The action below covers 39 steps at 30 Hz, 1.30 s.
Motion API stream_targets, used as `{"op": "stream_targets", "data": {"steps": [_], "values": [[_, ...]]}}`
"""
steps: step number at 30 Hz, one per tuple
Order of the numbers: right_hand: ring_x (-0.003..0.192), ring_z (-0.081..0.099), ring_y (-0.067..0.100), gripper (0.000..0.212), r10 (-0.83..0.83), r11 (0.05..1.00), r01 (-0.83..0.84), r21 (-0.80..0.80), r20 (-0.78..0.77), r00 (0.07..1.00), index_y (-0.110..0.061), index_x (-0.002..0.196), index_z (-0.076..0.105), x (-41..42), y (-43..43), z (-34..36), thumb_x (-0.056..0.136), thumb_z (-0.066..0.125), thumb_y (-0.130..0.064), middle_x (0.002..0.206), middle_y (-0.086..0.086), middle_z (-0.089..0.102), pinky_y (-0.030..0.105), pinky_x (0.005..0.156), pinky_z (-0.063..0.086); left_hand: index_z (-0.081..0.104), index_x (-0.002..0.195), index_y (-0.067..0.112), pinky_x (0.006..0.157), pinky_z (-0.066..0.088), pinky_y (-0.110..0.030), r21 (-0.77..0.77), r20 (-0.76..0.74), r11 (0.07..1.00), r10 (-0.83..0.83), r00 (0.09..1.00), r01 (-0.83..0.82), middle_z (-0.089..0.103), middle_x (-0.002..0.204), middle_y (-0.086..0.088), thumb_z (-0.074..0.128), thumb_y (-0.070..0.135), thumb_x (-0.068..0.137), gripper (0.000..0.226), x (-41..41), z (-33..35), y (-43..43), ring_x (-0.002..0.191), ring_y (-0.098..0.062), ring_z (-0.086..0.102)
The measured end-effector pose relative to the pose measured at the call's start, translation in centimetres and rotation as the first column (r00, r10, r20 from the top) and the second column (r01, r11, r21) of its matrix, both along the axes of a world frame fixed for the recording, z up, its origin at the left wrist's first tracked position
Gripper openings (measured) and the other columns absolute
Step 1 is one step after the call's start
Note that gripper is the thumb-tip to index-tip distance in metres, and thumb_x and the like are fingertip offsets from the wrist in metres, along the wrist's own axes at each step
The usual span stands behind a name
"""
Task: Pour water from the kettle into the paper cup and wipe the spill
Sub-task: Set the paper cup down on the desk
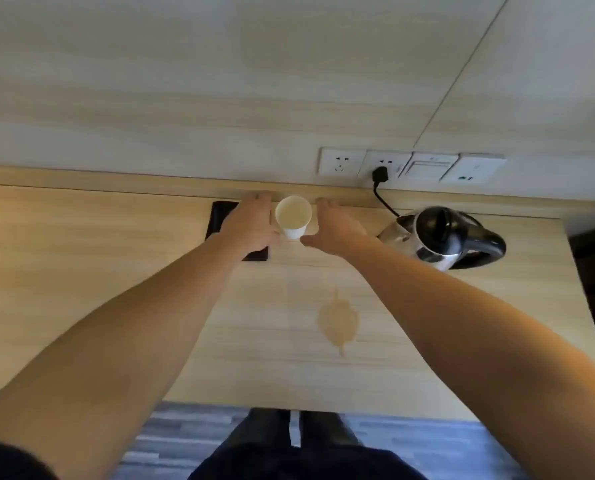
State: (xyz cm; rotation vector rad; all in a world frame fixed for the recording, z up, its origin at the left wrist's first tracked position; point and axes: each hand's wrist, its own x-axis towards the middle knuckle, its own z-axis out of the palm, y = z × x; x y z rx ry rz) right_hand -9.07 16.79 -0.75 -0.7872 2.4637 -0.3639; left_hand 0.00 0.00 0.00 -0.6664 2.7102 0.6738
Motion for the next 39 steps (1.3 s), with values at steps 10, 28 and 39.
{"op": "stream_targets", "data": {"steps": [10, 28, 39], "values": [[0.123, 0.059, 0.03, 0.078, -0.096, 0.995, 0.096, -0.031, 0.005, 0.995, -0.01, 0.147, 0.043, -0.4, -2.7, -2.8, 0.084, 0.083, -0.036, 0.14, 0.009, 0.057, 0.036, 0.085, 0.05, 0.049, 0.142, 0.026, 0.087, 0.059, -0.052, 0.136, -0.086, 0.99, -0.037, 0.996, 0.048, 0.064, 0.128, 0.0, 0.08, 0.014, 0.078, 0.072, -2.4, -4.2, -0.1, 0.112, -0.027, 0.064], [0.132, 0.053, 0.027, 0.084, -0.065, 0.998, 0.065, 0.001, 0.072, 0.995, -0.015, 0.154, 0.037, 7.6, 2.7, -2.4, 0.085, 0.082, -0.033, 0.148, 0.006, 0.052, 0.041, 0.102, 0.05, 0.049, 0.142, 0.021, 0.095, 0.058, -0.043, 0.155, -0.114, 0.987, -0.011, 0.993, 0.029, 0.063, 0.133, -0.003, 0.09, 0.032, 0.076, 0.079, 6.9, -4.8, 5.1, 0.117, -0.025, 0.063], [0.13, 0.056, 0.022, 0.095, -0.173, 0.984, 0.177, -0.035, 0.1, 0.98, -0.019, 0.163, 0.019, 8.3, 5.9, -0.7, 0.089, 0.078, -0.025, 0.153, 0.004, 0.05, 0.041, 0.102, 0.053, 0.023, 0.158, 0.017, 0.109, 0.044, -0.046, -0.006, -0.12, 0.996, -0.088, 0.989, 0.088, 0.046, 0.147, -0.009, 0.084, 0.041, 0.08, 0.102, 8.3, -3.1, 5.5, 0.134, -0.029, 0.049]]}}
